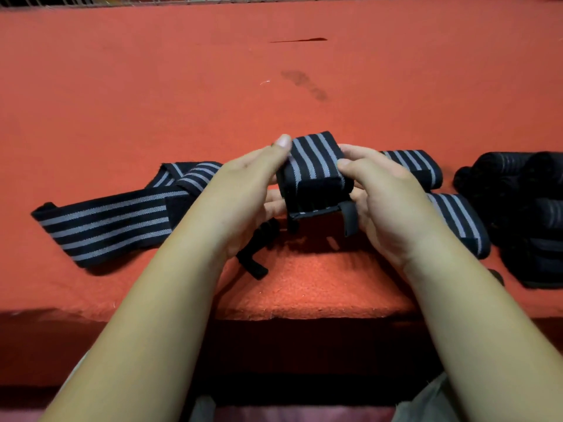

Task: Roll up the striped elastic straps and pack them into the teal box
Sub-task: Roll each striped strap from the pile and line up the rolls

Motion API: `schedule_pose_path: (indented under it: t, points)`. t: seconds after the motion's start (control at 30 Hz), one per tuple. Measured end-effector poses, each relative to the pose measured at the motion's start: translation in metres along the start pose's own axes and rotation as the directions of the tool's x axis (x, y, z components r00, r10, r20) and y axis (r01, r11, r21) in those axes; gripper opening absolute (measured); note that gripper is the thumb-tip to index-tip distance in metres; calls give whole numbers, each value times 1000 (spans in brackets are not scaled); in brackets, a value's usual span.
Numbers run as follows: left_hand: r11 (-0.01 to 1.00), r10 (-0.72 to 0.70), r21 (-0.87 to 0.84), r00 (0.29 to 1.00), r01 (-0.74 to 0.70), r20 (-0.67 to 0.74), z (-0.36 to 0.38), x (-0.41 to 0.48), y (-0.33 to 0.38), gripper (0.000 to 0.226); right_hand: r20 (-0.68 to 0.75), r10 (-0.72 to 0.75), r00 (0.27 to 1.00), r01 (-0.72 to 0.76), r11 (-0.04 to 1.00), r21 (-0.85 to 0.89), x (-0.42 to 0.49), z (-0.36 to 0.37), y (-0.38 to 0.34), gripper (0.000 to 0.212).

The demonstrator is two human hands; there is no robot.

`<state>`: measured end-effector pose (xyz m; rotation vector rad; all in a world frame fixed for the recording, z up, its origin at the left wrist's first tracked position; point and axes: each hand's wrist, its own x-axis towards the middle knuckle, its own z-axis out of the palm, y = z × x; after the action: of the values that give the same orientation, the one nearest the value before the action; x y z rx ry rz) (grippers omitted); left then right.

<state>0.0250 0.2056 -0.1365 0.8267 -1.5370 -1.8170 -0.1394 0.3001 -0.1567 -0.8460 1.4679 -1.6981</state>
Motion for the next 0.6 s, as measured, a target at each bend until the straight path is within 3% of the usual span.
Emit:
schedule_pose_path:
  t: [0.07, 0.2, 0.4, 0.5, 0.6]
  points:
    - [999, 13, 35, 997, -16, 82, -3, 1, -3, 34, 34, -4, 999, 4, 1000, -3, 0, 0, 1, 44]
    - [998, 48, -51, 996, -44, 81, -11, 8, -6, 72, 104, -23, 994, 26, 999, -27, -1, -2, 2, 54]
    - [987, 156, -22, 985, -158, -73, -1, 4, -11, 35, 99, -72, 992, 90, 979, -186, 1, -5, 4, 45]
    - [987, 159, -19, 987, -159, -25, 2, 4, -9, 25, 59, -97, 994, 109, 960, -258, 0, -6, 3, 36]
    - [989, 139, 46, 988, -142, 64, 3, 8, -9, 28, -36, -142, 989, 121, 930, -346, 0, -6, 2, 38]
